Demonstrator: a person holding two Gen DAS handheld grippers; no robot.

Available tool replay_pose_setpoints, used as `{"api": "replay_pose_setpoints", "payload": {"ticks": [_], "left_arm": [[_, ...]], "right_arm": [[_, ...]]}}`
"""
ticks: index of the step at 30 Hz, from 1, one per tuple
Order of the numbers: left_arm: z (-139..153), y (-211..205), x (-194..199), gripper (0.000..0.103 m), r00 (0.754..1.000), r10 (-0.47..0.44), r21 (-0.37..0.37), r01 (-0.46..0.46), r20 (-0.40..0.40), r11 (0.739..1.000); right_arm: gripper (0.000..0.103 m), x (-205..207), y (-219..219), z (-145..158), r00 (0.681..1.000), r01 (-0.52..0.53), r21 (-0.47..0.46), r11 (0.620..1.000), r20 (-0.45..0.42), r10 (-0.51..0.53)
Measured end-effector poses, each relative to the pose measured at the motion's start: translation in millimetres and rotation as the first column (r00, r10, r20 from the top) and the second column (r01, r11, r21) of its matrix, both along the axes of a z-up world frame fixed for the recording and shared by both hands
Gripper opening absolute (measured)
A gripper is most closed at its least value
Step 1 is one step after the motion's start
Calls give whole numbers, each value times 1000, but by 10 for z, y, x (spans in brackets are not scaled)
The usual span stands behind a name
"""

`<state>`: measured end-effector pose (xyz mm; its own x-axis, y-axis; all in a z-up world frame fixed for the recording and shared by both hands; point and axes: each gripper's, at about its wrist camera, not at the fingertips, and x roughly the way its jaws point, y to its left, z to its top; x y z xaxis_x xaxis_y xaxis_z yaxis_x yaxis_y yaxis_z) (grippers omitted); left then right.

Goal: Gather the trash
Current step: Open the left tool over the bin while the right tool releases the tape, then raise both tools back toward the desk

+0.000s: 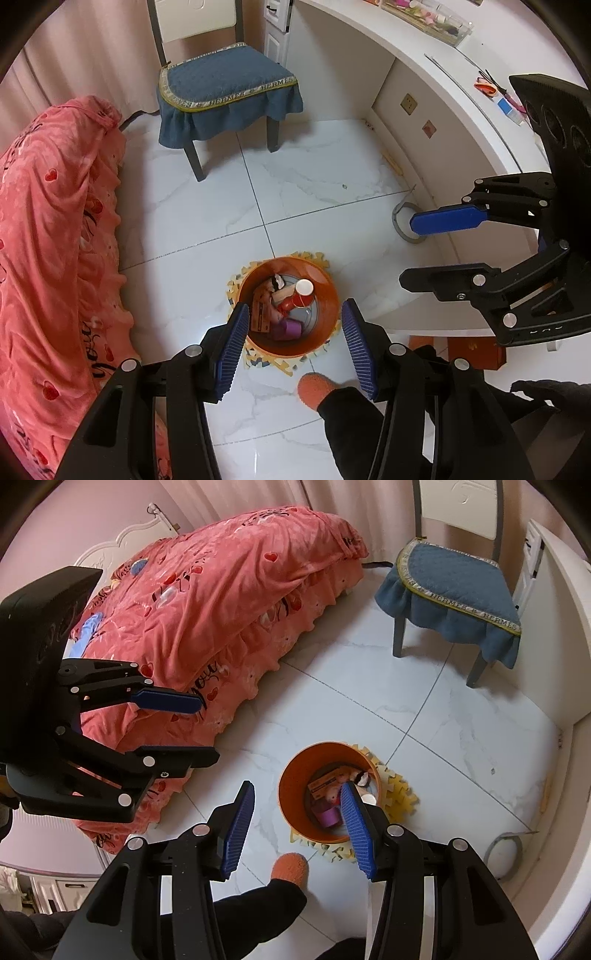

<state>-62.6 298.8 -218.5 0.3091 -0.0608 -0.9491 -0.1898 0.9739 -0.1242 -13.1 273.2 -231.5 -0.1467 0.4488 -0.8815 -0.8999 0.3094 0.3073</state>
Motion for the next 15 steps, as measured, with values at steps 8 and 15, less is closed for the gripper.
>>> {"api": "replay_pose_setpoints", "payload": {"ticks": [8, 15], "left_arm": [[236, -167, 63, 54, 1000, -25, 29, 25, 14, 999], [600, -452, 277, 63, 994, -79, 62, 75, 73, 995]], "right_arm": [[50, 102, -168, 306, 1000, 25, 52, 998, 6, -25], [51, 333, -585, 731, 996, 78, 119, 990, 33, -83]]}}
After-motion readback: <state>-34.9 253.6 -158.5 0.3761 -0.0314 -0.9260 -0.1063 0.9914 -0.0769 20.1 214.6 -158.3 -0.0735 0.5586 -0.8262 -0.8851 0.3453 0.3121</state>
